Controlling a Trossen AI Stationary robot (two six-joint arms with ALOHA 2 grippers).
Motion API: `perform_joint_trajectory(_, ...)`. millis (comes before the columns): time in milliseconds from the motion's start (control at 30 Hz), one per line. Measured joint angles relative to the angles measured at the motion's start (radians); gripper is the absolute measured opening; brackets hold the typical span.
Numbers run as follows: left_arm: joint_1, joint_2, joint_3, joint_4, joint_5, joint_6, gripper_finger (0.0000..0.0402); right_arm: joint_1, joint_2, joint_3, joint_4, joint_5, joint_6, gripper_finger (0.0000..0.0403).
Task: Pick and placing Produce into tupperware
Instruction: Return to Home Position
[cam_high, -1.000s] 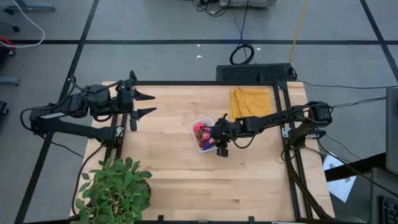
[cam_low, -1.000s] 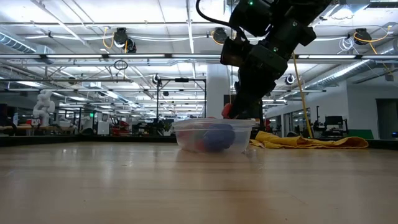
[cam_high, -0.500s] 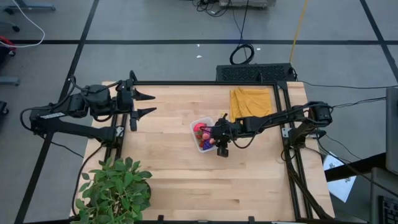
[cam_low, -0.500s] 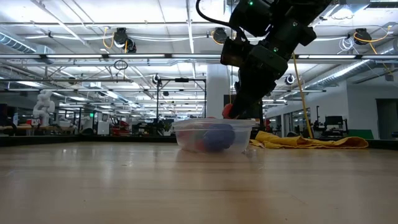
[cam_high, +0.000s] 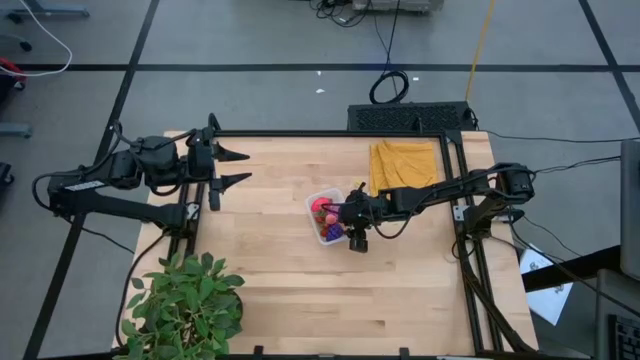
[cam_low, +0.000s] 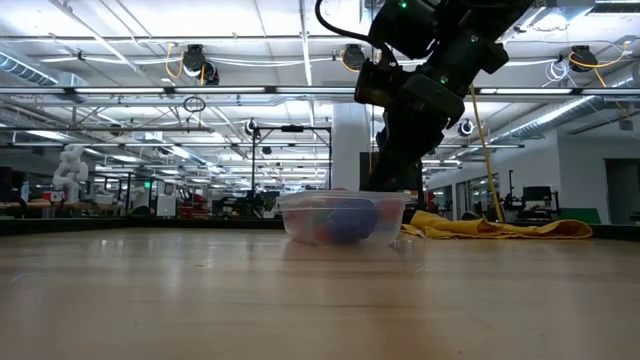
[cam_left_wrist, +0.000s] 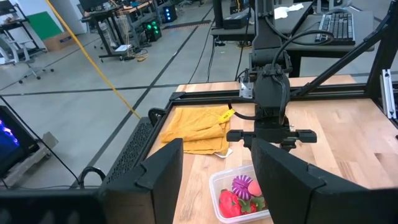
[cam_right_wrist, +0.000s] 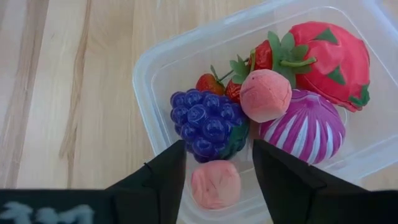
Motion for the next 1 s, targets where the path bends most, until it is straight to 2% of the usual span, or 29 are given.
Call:
perform_joint_trajectory(267, 0.000, -0.010, 0.000, 0.011, 0.000, 0.023, 0.0196, 0.000, -0.034, 0.000, 0.070, 0.000, -0.068, 0.0196)
perform_joint_trajectory(500, 0.000, -0.084, 0.022, 0.016, 0.000, 0.038, 0.0196, 0.000, -0.184, 0.000, 0.074, 0.000, -0.097, 0.0193)
perform_joint_trajectory(633, 0.000, -0.133, 0.090, -0.065, 0.000, 0.011, 0.0196, 0.000, -0.277, 0.000, 0.019, 0.000, -0.101, 0.0194)
perform_joint_trajectory(800, 0.000, -0.191, 0.176, -0.268, -0.002, -0.071, 0.0196, 0.001, -0.401, 0.000, -0.109, 0.000, -0.085, 0.0193)
perform_joint_trajectory(1000, 0.000, -0.291, 0.151, -0.405, -0.001, -0.205, 0.0196, 0.022, -0.557, 0.000, -0.261, 0.001, -0.035, 0.0192)
